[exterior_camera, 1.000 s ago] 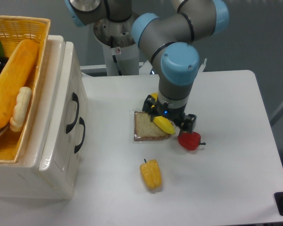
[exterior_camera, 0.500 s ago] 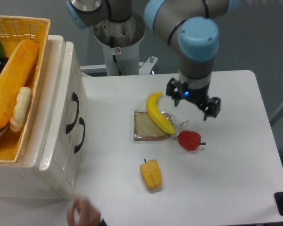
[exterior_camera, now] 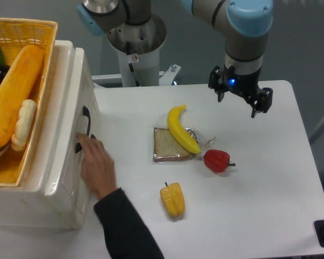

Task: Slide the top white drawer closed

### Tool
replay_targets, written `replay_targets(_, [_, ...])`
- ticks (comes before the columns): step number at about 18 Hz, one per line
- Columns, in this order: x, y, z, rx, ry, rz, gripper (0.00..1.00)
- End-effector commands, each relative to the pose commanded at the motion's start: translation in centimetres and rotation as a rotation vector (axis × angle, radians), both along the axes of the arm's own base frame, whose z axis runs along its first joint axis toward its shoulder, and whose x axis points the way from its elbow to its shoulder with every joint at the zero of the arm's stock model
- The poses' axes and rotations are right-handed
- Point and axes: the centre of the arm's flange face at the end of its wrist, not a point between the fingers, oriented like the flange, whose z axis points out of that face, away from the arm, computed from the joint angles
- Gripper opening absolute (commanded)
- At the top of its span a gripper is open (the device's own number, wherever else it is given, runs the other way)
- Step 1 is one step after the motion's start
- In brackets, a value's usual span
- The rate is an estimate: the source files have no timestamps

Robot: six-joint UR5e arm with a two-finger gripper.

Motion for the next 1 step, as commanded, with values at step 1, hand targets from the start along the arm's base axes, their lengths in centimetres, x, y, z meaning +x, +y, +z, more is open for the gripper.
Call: replay_targets(1, [0.06, 0.12, 0.07, 0.005, -0.001, -0.002, 1.0])
